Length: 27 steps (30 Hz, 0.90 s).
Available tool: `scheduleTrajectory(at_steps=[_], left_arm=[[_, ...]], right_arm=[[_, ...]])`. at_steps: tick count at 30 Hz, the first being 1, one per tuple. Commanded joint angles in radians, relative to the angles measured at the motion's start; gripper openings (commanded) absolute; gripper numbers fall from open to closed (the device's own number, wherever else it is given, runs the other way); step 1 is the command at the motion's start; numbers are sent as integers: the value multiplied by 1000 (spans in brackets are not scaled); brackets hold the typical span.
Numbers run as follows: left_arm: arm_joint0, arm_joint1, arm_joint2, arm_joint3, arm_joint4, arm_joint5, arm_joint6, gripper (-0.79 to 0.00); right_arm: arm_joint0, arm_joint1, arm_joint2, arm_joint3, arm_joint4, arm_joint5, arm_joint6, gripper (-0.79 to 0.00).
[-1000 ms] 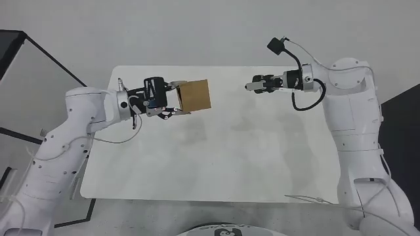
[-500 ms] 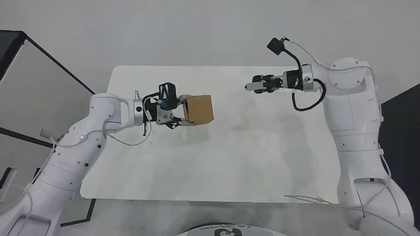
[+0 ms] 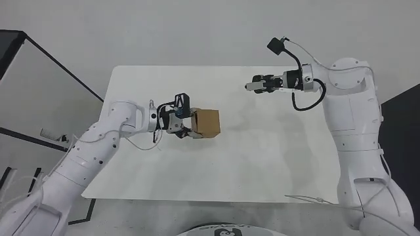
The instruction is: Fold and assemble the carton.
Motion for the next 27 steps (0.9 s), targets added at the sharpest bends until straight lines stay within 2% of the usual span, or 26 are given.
scheduleTrajectory(at_steps=[1,4,14,19,25,27], left_arm=[[-27,-7,53,28,-15,0,-1,-785],[-61,-16,124,70,-51,0,-13,-785],[-45,-19,128,76,-55,6,0,-785],[-39,-37,155,131,21,5,139,-785],[-58,-64,196,200,193,18,390,-785],[-58,-64,196,200,193,18,390,-785]], right_arm=[[0,0,0,0,0,0,0,0],[0,0,0,0,0,0,0,0],[0,0,0,0,0,0,0,0],[0,0,0,0,0,0,0,0],[0,0,0,0,0,0,0,0],[0,0,0,0,0,0,0,0]])
